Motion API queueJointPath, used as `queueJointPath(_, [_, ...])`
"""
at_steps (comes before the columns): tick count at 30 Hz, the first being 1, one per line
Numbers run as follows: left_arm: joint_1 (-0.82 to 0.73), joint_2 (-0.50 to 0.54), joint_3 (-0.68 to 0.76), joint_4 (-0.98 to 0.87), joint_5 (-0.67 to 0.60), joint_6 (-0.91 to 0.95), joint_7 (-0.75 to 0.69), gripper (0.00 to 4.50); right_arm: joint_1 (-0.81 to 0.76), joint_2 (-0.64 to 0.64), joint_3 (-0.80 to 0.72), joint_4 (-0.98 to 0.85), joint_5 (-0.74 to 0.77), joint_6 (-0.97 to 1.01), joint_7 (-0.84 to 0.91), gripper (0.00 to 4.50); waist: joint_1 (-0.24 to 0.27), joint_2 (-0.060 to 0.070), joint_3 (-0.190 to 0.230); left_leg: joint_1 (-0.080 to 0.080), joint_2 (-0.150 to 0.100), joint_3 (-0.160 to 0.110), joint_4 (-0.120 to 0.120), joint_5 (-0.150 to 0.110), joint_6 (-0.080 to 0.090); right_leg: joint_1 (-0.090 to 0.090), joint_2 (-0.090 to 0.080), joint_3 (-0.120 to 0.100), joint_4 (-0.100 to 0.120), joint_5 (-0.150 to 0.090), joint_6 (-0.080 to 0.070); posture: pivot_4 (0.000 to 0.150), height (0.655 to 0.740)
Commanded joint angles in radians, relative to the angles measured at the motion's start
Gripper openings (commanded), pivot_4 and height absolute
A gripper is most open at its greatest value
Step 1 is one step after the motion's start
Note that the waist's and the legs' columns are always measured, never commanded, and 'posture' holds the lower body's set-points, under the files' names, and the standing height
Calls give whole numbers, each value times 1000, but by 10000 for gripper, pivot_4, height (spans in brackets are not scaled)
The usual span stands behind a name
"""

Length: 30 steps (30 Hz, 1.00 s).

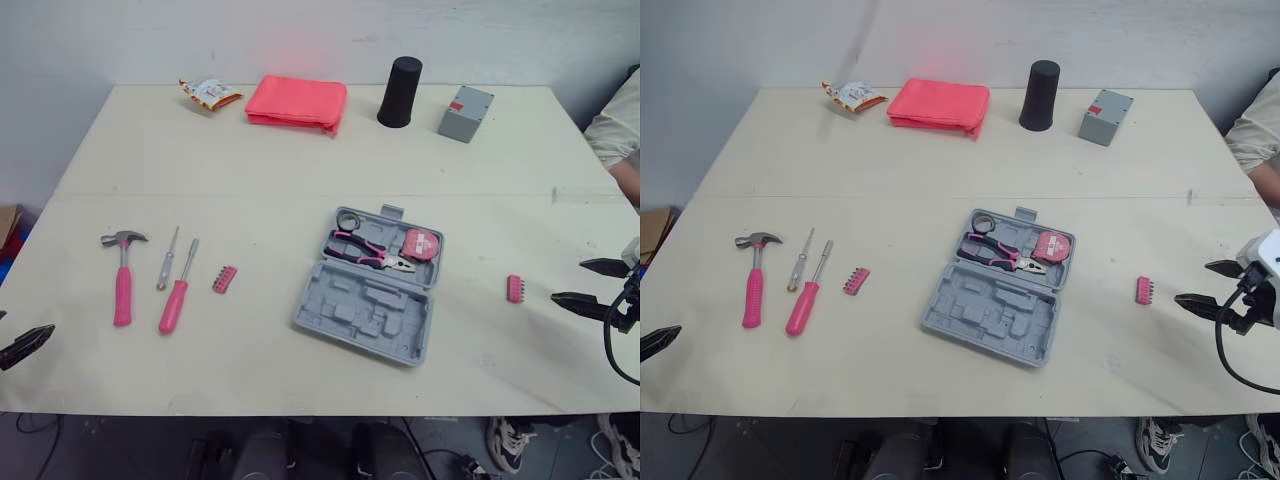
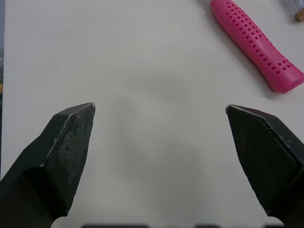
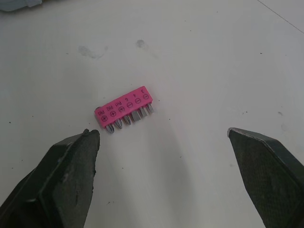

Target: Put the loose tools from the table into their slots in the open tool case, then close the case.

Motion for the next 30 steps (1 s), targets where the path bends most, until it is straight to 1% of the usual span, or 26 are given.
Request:
queueJointPath(1, [23,1,25,-40,-27,29,-23,44731,4,-22,-24,-10,8,-6,15,45000,0,0,0,0,0,0,0,0,0,0,0,0,0,0,0,1500,7355])
queueJointPath(8, [28,-12,10,-148,-38,23,-33,44731,8,-8,-35,-32,23,-14,15,45000,3,0,0,0,0,0,1,0,0,0,0,1,0,0,0,1500,7355])
queueJointPath(11, [4,-28,-28,-270,-63,54,-22,44731,30,24,-45,-129,54,26,-8,45000,5,0,0,0,0,0,1,0,0,0,0,1,0,0,0,1500,7355])
queueJointPath(15, [-50,-27,-96,-394,-83,106,-10,44731,56,48,-37,-235,55,41,-41,45000,9,0,0,-1,1,-1,3,0,0,1,0,4,0,0,0,1500,7355])
queueJointPath(17, [-156,-21,-213,-453,-87,136,-5,44731,29,80,1,-304,33,42,-99,45000,10,0,0,-1,0,-1,4,0,0,1,1,4,1,0,0,1500,7355])
queueJointPath(19, [-290,-26,-360,-477,-47,147,8,44731,16,99,39,-385,49,95,-113,45000,13,0,0,-1,0,-2,5,0,0,2,1,4,2,0,0,1500,7355])
queueJointPath(21, [-420,-52,-489,-463,2,160,29,44731,3,118,80,-440,53,145,-130,45000,16,0,0,-1,0,-2,7,0,0,2,2,4,2,0,0,1500,7355])
queueJointPath(22, [-469,-68,-536,-451,18,170,38,39463,-4,128,99,-455,47,160,-141,45000,16,0,0,-2,0,-2,8,0,0,2,2,4,2,0,0,1500,7355])
queueJointPath(23, [-511,-85,-579,-441,28,173,37,37384,-8,136,115,-468,42,168,-147,42571,17,0,0,-2,0,-2,7,0,0,2,3,4,4,0,0,1500,7355])
queueJointPath(24, [-551,-101,-628,-435,38,177,25,33127,-12,146,133,-484,39,178,-152,39827,17,0,0,-2,-1,-2,8,-1,0,1,4,4,5,0,0,1500,7355])
queueJointPath(26, [-615,-134,-721,-435,64,172,0,24577,-6,156,164,-511,32,195,-157,31799,14,0,0,-3,-2,-1,8,-1,1,1,5,3,5,0,0,1500,7355])
queueJointPath(29, [-703,-217,-829,-391,106,168,4,10184,18,161,210,-527,-7,186,-171,16859,20,0,0,-3,-2,-1,10,-2,2,1,5,1,5,0,0,1500,7355])
queueJointPath(30, [-733,-248,-863,-358,128,159,8,8155,22,164,223,-526,-17,183,-179,13646,25,0,0,-3,-2,-1,11,-2,2,1,5,1,5,0,0,1500,7355])
